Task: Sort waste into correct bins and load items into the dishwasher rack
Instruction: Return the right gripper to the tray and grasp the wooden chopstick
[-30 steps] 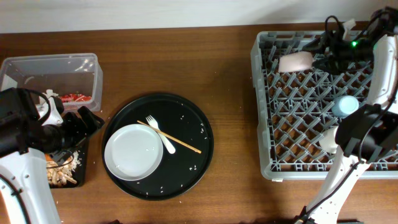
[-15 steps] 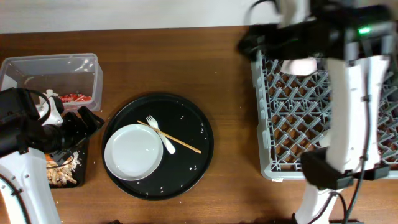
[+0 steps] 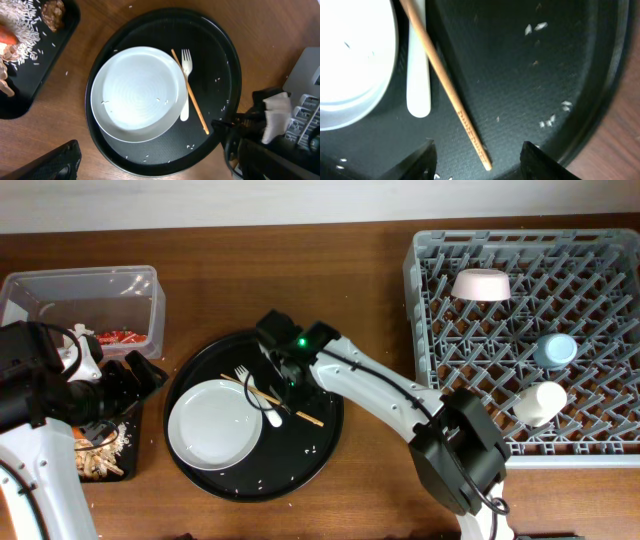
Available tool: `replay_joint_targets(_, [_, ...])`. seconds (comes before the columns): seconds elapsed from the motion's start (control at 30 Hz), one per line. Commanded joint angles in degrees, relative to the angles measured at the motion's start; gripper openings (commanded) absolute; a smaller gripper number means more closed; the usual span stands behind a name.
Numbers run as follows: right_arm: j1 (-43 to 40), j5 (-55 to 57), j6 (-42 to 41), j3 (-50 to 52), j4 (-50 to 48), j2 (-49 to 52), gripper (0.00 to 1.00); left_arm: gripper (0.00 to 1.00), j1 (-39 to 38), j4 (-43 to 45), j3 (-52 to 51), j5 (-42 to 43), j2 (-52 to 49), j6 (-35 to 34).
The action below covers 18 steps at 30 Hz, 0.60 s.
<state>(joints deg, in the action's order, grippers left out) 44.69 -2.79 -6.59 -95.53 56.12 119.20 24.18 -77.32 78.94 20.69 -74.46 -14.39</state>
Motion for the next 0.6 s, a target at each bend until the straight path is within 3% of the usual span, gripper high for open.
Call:
replay_joint_targets(0.0, [0.37,0.02,0.55,5.27,-5.03,-1.05,0.54,0.99,0.26,-0.07,0.0,-0.17,0.37,-0.35])
replay_joint_targets(0.13, [0.52,-0.66,0.59,11.47,-11.28,-1.05,0.53,0.99,0.26,-0.07,0.0,-0.17,0.37,-0.35])
replay_joint_targets(0.57, [2.29,-0.35,1.88,14.03,-15.47,-0.09,0.47,0.99,0.26,-0.07,0.0,-0.17,0.39,-0.35])
